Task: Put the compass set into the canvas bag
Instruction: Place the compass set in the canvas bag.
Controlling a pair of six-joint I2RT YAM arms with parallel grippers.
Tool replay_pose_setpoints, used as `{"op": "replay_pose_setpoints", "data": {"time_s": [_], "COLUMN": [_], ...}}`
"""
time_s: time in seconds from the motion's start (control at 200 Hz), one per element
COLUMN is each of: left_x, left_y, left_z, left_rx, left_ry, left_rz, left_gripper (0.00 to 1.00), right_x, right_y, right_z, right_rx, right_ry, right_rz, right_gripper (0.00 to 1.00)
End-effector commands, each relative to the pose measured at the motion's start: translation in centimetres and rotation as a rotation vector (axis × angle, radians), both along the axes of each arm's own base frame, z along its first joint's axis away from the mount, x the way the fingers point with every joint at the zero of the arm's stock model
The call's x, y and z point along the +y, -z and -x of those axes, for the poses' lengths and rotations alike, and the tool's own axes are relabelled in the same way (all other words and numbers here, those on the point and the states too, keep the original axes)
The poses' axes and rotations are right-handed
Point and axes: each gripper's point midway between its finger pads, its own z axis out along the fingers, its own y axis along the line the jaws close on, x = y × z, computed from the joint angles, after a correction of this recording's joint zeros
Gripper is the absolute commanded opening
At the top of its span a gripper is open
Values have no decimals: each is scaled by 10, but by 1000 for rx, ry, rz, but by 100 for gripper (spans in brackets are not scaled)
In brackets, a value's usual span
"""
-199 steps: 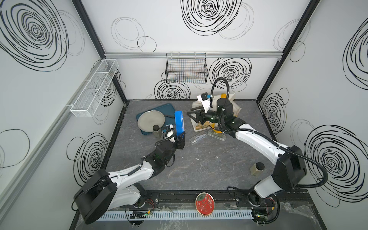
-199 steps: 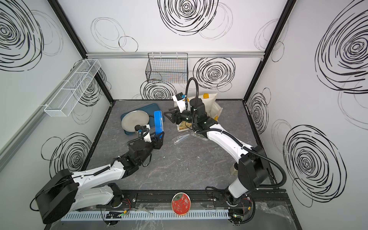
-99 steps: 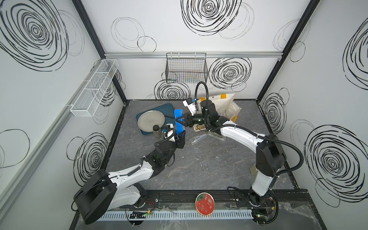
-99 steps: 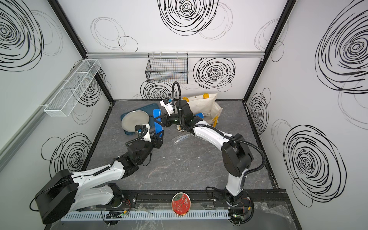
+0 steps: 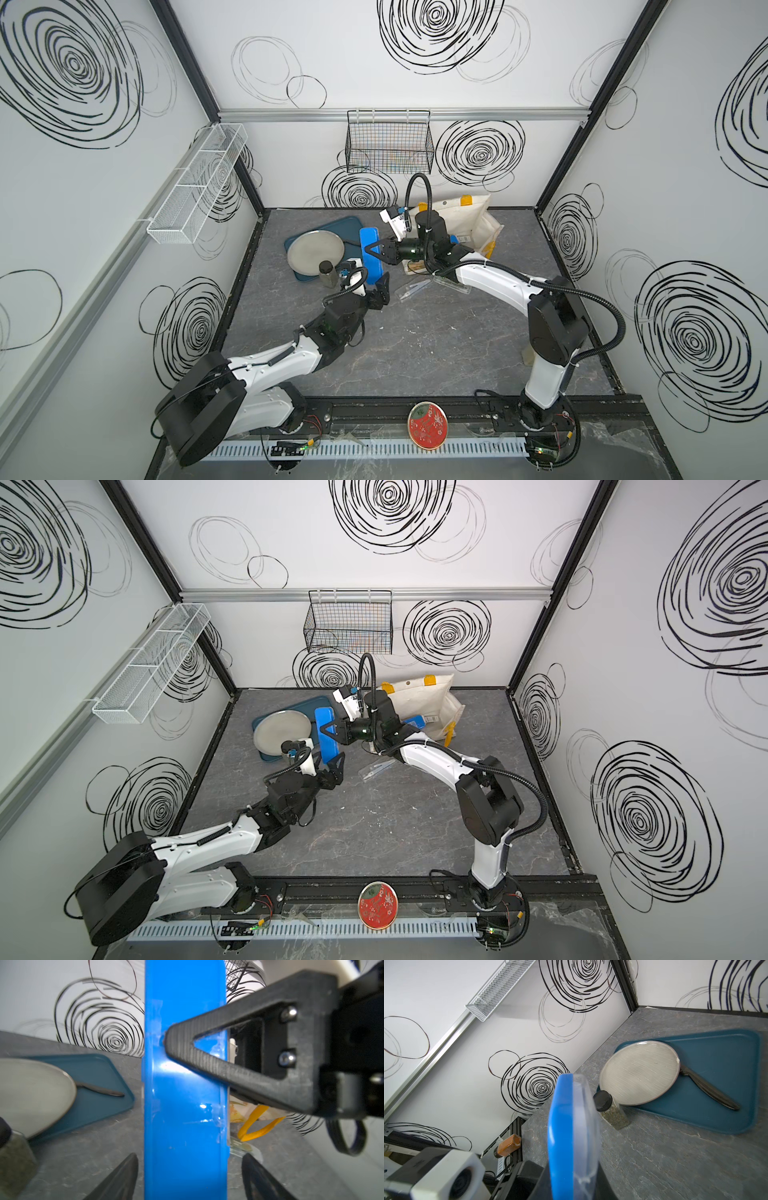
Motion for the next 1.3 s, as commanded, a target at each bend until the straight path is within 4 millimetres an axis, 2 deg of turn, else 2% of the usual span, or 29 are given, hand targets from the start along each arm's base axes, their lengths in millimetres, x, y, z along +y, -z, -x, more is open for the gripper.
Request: {"op": "replay_pose_setpoints", "data": {"time_s": [0.0, 0.19, 0.33, 0.42, 0.53, 0.695, 0.771, 0.851, 0.961, 1.061, 1.191, 1.296], "left_x": [0, -1, 3, 1, -5, -16, -23, -31, -44, -54, -64, -69], "left_y": [-15, -17, -9, -3, 4, 13, 14, 17, 23, 28, 42, 54], "left_z": [-1, 7, 10, 9, 7, 0, -3, -6, -7, -9, -10, -10], "left_rx": [-48, -73, -41, -22, 3, 41, 52, 70, 88, 110, 144, 179], "left_ry": [-3, 49, 43, 51, 67, 88, 104, 123, 145, 152, 152, 150], "left_rz": [37, 22, -5, -19, -29, -41, -42, -54, -82, -118, -228, -295], "left_gripper": [99, 99, 99, 99, 99, 99, 99, 99, 99, 99, 99, 99], "right_x": [4, -11, -42, -71, -117, -192, -226, -259, -287, -295, -292, -288], "right_y": [-17, -36, -66, -88, -110, -121, -115, -99, -66, -33, 7, 31], "right_z": [2, -12, -31, -43, -59, -84, -95, -108, -123, -137, -154, -164], "right_rx": [-32, -80, -187, -262, -323, -371, -372, -359, -339, -296, -233, -187], "right_ry": [-18, 26, 129, 223, 357, 590, 708, 827, 939, 969, 958, 939], "right_rz": [-53, -65, -47, -40, -31, 23, 77, 155, 252, 314, 366, 380], "right_gripper": [20, 20, 20, 21, 21, 22, 22, 22, 22, 22, 24, 26]}}
